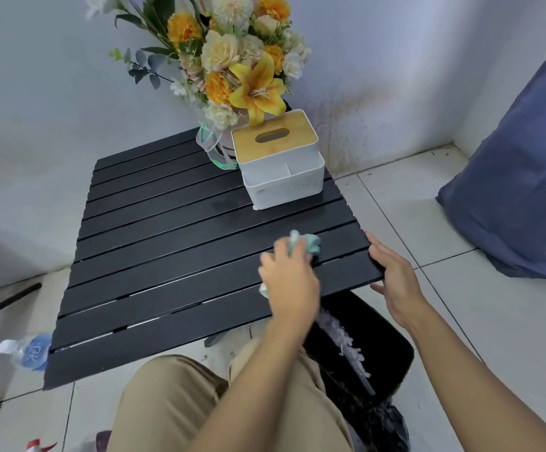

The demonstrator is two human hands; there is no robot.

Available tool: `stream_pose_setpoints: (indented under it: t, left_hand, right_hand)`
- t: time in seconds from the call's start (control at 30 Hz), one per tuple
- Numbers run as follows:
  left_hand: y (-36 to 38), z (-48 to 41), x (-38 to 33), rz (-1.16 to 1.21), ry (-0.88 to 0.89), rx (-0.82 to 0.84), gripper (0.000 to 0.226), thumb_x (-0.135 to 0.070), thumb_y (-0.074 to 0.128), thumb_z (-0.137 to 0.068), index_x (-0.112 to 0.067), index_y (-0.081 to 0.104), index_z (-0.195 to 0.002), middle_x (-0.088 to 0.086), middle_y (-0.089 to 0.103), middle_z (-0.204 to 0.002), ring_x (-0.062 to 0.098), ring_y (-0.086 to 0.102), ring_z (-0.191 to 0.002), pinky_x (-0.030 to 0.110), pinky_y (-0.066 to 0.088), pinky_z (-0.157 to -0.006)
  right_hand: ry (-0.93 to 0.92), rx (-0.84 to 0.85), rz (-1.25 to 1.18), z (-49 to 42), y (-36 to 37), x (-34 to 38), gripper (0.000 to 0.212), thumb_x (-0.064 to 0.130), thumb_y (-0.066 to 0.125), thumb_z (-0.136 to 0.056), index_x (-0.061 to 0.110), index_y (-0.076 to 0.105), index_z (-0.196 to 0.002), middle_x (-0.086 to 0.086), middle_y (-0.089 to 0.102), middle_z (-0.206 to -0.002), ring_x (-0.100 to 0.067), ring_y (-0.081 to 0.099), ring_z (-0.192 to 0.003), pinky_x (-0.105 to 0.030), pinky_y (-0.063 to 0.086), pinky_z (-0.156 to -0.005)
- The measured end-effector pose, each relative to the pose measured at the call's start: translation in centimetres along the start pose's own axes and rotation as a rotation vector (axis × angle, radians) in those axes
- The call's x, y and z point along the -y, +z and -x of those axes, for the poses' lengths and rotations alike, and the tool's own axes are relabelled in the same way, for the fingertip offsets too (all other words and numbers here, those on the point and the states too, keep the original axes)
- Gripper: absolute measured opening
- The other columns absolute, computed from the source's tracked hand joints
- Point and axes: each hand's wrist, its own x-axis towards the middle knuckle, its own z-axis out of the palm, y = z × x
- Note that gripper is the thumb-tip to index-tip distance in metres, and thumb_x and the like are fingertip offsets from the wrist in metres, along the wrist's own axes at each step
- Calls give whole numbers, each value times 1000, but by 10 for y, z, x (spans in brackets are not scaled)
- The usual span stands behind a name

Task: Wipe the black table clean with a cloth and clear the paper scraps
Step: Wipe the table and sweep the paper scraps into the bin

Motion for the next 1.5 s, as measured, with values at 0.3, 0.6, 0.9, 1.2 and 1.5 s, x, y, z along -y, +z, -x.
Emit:
stream_pose_setpoints:
  t: [0.3, 0.6, 0.9, 1.2, 1.5]
  left_hand:
    - [-38, -11, 24, 562, -33, 209, 26, -20, 58, -93, -17, 68, -117, -1, 62, -121, 15, 56, -114, 30, 41, -103]
    - [19, -62, -19, -31, -103, 22, 35, -22, 45, -99, -20, 54, -132, 3, 46, -137, 31, 44, -104, 36, 36, -88]
    - [45, -40, -41, 121, 336, 148, 34, -15, 53, -92, -26, 64, -122, -2, 58, -131, 32, 50, -93, 35, 38, -84]
    - [-48, 7, 12, 612, -8, 201, 29, -19, 58, -93, -22, 66, -121, -7, 59, -127, 4, 53, -116, 25, 37, -106]
    - [-8, 13, 16, -114, -281, -121, 36, -13, 60, -85, -13, 61, -121, 15, 55, -117, 35, 48, -86, 42, 40, -72]
  right_hand:
    - [1, -3, 4, 2, 1, 3, 39, 25, 43, -99, 39, 56, -133, 14, 56, -136, -15, 49, -128, -53, 29, -110]
    - [77, 15, -91, 1, 1, 3, 38, 29, 43, -96, 49, 62, -120, 16, 59, -132, -16, 49, -127, -55, 27, -111]
    - [31, -2, -114, -5, 2, -4, 34, 31, 47, -97, 40, 60, -127, 13, 55, -139, -15, 44, -133, -54, 28, -111]
    - [-79, 39, -13, 1, 0, 5, 38, 20, 42, -103, 22, 52, -139, 8, 55, -137, -7, 47, -125, -19, 38, -87]
    - [-74, 7, -37, 4, 5, 5, 38, 22, 41, -103, 21, 51, -140, 7, 55, -138, -9, 48, -124, -21, 35, -85]
